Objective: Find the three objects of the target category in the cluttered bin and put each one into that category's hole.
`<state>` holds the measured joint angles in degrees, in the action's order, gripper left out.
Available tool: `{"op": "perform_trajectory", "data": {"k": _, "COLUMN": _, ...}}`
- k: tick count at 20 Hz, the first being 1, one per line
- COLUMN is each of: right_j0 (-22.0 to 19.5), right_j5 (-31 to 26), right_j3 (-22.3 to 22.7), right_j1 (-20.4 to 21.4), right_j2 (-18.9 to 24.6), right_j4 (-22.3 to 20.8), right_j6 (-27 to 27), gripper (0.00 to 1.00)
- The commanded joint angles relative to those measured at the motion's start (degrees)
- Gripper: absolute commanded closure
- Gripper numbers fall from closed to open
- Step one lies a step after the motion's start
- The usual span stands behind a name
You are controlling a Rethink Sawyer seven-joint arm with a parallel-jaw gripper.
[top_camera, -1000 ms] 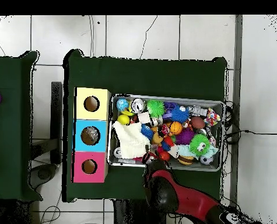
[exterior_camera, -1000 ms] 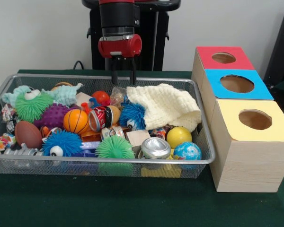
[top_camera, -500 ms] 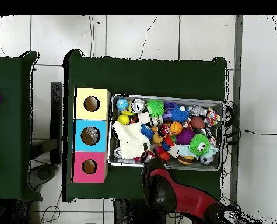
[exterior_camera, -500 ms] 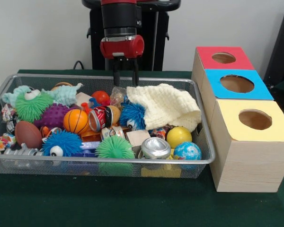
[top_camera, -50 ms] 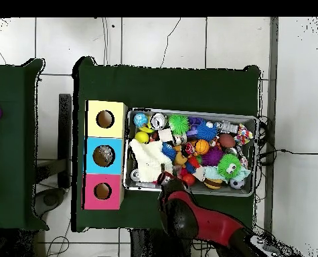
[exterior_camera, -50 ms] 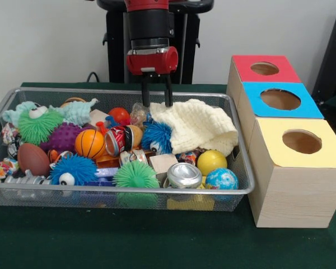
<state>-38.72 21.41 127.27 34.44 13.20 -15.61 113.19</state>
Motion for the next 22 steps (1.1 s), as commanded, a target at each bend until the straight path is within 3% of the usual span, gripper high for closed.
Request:
{"op": "perform_trajectory", "data": {"k": 1, "right_j0": -1.2, "right_j5": -3.5, "right_j3": -10.2, "right_j1": -1.8, "right_j2": 2.8, "right_j4": -0.8, "right_j6": 5.3, "gripper": 0.00}}
{"op": "perform_trajectory", "data": {"k": 22, "right_j0": -3.7, "right_j5": -6.3, "right_j3": -10.4, "right_j1": -1.1, "right_j2": 4.8, "right_j4": -2.2, "right_j6": 4.4, "gripper": 0.00}}
